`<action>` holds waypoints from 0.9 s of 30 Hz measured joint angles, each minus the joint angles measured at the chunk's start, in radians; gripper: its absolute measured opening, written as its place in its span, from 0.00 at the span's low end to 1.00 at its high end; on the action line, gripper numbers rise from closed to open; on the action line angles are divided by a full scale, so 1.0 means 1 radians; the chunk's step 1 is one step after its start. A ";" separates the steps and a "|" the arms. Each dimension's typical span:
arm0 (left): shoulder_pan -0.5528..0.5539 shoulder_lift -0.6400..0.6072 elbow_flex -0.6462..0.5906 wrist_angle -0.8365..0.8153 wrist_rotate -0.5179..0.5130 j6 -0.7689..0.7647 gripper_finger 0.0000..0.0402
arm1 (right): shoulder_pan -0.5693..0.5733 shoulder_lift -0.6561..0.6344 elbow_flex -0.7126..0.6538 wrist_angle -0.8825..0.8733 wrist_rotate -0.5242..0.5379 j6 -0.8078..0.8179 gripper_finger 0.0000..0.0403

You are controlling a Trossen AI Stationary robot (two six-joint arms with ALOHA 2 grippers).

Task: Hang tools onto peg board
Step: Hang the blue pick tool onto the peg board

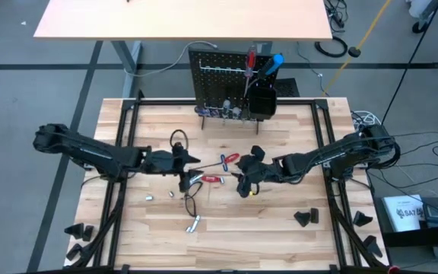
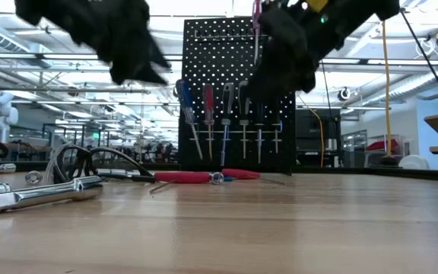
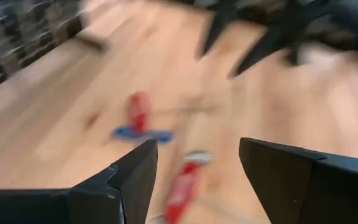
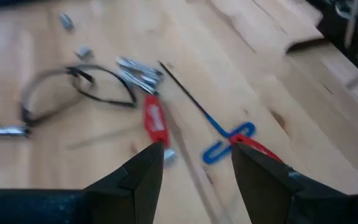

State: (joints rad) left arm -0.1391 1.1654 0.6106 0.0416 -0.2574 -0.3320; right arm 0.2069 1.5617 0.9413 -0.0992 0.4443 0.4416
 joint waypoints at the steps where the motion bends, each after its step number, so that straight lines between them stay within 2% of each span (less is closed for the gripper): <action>1: 0.018 0.016 -0.005 -0.008 -0.026 0.001 0.59 | -0.005 0.006 0.000 -0.016 0.001 0.003 0.46; 4: 0.073 0.092 0.010 0.010 -0.036 0.080 0.59 | -0.011 0.011 0.000 -0.058 -0.001 0.034 0.46; 8: 0.130 0.241 0.067 0.003 0.037 0.225 0.59 | -0.014 0.011 0.000 -0.097 -0.001 0.045 0.46; 12: 0.186 0.355 0.104 0.007 0.067 0.294 0.59 | -0.019 0.011 0.000 -0.104 0.002 0.039 0.46; 16: 0.255 0.447 0.108 0.094 0.217 0.320 0.59 | -0.019 0.011 0.000 -0.105 0.002 0.037 0.46; 18: 0.280 0.486 0.108 0.134 0.260 0.321 0.58 | -0.018 0.011 0.000 -0.108 0.002 0.037 0.46; 27: 0.281 0.605 0.109 0.290 0.278 0.375 0.41 | -0.018 0.010 0.000 -0.168 0.004 0.037 0.46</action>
State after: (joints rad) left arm 0.1418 1.7708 0.7193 0.3314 0.0208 0.0425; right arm 0.1886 1.5719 0.9409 -0.2670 0.4483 0.4782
